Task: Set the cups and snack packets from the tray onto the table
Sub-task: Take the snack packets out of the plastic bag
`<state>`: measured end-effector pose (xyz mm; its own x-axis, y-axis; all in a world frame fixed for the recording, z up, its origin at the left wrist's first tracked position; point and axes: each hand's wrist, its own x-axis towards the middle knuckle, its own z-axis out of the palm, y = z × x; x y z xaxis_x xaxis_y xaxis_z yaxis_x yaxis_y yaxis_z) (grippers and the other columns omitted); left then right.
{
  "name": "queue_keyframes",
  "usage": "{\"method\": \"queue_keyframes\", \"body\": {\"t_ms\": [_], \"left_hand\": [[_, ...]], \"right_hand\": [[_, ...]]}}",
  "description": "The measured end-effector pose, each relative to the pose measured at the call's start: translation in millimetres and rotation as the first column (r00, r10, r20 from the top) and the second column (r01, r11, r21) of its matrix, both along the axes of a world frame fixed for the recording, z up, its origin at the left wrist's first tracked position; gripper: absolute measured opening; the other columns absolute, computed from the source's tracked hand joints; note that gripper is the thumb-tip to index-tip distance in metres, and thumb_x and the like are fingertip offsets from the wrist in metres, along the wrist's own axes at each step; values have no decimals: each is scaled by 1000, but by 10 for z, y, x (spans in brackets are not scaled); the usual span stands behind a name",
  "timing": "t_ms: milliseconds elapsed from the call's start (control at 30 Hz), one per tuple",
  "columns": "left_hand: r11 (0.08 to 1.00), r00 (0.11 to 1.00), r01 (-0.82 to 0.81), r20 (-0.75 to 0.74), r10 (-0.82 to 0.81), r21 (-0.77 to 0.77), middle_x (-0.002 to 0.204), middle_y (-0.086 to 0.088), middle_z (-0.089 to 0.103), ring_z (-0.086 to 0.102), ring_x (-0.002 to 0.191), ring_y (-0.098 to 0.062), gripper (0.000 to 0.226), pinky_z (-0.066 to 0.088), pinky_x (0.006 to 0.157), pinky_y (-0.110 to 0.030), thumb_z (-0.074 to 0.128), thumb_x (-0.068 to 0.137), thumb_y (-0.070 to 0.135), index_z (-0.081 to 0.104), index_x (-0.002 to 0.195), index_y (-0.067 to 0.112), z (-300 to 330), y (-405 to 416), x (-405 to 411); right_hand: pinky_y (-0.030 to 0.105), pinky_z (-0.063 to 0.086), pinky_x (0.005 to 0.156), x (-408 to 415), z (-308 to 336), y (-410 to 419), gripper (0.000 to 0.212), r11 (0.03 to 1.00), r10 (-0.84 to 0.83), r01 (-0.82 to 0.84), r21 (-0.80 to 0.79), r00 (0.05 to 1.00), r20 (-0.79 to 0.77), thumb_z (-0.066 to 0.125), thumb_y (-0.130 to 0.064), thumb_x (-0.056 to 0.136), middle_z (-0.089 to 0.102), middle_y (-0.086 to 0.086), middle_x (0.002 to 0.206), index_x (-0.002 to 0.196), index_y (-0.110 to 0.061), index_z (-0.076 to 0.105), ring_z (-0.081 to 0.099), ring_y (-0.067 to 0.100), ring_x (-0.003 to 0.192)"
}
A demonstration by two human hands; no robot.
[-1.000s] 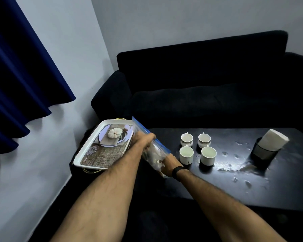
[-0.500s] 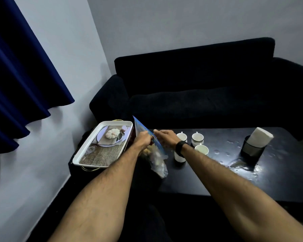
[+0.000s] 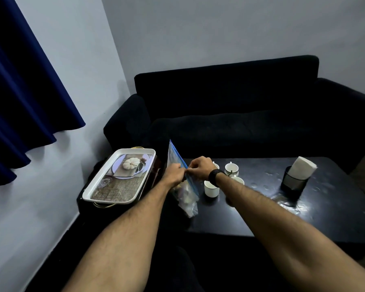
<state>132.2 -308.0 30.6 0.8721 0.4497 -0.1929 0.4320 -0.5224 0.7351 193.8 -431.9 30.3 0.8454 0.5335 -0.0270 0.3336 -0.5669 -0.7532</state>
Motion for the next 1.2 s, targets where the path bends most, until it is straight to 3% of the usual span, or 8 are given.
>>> {"method": "queue_keyframes", "body": {"t_ms": [167, 267, 367, 567, 667, 833, 1033, 1200], "left_hand": [[999, 1000, -15, 16, 14, 37, 71, -9, 63, 56, 53, -11, 28, 40, 39, -12, 48, 96, 15, 54, 69, 13, -41, -26, -56], [997, 1000, -12, -16, 13, 78, 97, -20, 70, 68, 84, -30, 25, 54, 69, -27, 47, 97, 21, 64, 93, 2, -22, -6, -96], [976, 997, 16, -71, -1, 216, 116, -24, 65, 63, 108, -38, 37, 51, 88, -40, 47, 95, 30, 63, 112, 1, -6, -2, -156], [966, 995, 8, -95, 17, 259, 87, -10, 56, 52, 83, -26, 36, 38, 71, -30, 47, 95, 34, 65, 91, 3, -76, 204, -281], [979, 996, 65, -70, -52, 193, 79, -8, 64, 60, 79, -25, 33, 43, 70, -31, 47, 96, 30, 58, 70, 13, -68, 200, -308], [972, 990, 135, -58, -126, 192, 98, -20, 71, 68, 95, -34, 31, 54, 85, -41, 48, 93, 31, 63, 82, 7, -13, 64, -258], [890, 990, -98, -46, 132, 445, 119, -17, 64, 62, 111, -38, 49, 50, 92, -42, 44, 92, 49, 66, 113, 11, -4, 112, -254], [815, 989, -98, -37, 145, 571, 120, -17, 66, 63, 111, -37, 41, 47, 91, -41, 42, 91, 33, 66, 115, 11, 57, 162, -272]], "right_hand": [[23, 46, 57, -42, 0, 24, 16, 998, -20, 24, -51, 995, 93, 73, -32, 76, 65, -3, 68, 67, -19, 71, 62, 12, 68], [25, 44, 57, -98, -31, 59, 21, 996, -73, 80, -47, 990, 124, 74, -34, 73, 65, 2, 69, 62, -18, 65, 60, 17, 67], [25, 41, 59, -115, -49, 40, 19, 983, -176, 183, -33, 974, 145, 73, -31, 72, 66, 8, 76, 64, -18, 62, 63, 25, 74], [44, 58, 79, 28, 27, -157, 14, 971, -234, 236, -37, 971, 56, 71, -29, 77, 70, 10, 90, 73, -16, 66, 67, 27, 87], [41, 57, 81, -3, 74, -106, 18, 985, -164, 166, -53, 985, 55, 72, -34, 76, 69, 3, 95, 85, -21, 66, 65, 23, 91], [36, 56, 79, -99, 148, 62, 23, 991, -26, 48, -126, 985, 169, 71, -39, 80, 70, 4, 99, 97, -23, 72, 66, 25, 93], [39, 57, 76, -188, 150, 134, 13, 990, 22, 18, -139, 960, 281, 65, -31, 84, 71, 7, 94, 90, -22, 72, 67, 30, 90], [38, 50, 71, -144, 153, 84, 19, 968, -190, 234, -93, 921, 340, 56, -17, 78, 66, 18, 98, 91, -11, 68, 63, 41, 92]]}}
